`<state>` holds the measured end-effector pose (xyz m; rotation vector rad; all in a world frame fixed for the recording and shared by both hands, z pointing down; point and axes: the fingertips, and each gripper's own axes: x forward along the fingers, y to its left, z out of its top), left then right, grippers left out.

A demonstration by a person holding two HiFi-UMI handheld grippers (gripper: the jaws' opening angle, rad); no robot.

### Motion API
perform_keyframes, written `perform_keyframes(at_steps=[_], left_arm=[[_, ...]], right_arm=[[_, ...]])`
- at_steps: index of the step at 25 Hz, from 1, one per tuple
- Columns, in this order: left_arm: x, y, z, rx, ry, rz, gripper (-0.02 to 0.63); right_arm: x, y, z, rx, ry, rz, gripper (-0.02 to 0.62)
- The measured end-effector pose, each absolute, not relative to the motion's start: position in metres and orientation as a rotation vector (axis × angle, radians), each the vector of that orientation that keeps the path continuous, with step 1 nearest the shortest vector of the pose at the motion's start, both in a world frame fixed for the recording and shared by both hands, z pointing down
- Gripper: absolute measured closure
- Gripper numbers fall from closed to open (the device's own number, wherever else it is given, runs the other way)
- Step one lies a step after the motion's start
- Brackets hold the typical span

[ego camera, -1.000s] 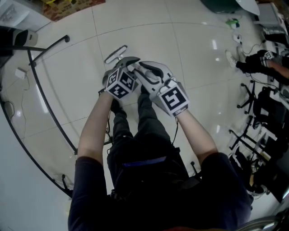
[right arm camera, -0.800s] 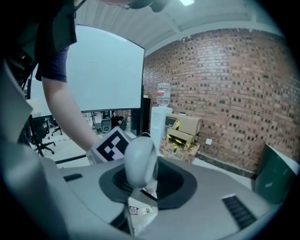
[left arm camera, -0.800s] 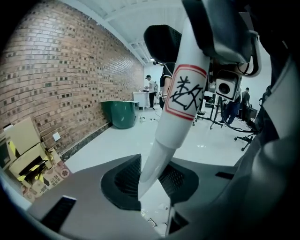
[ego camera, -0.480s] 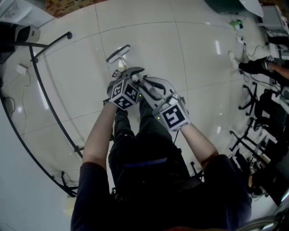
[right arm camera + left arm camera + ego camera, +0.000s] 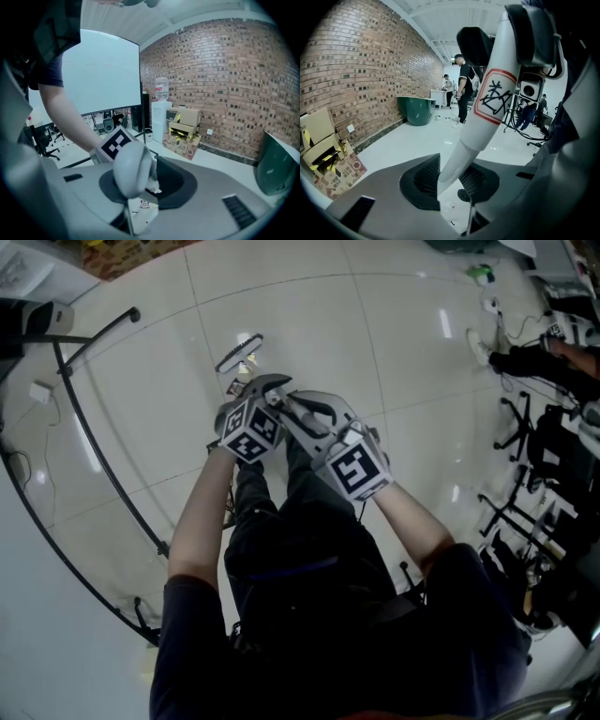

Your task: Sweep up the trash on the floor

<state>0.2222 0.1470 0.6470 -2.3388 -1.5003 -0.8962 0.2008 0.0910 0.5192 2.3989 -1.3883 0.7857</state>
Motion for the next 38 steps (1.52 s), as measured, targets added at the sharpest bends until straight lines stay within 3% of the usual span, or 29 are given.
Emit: perform_keyframes(at_steps=[32,38], left_arm=[[0.161,0.159,0.630,-2.253,-1.509,-0.830,0.520],[0.170,0.147,0.624,-2.311,-1.459,-0.793,0.532]], right_arm=[[0.145,0.097,0.503,2.295,-1.460,0.873,0.482],[0.155,0.084,0.496,2.305,-1.493,0.768,0.484]])
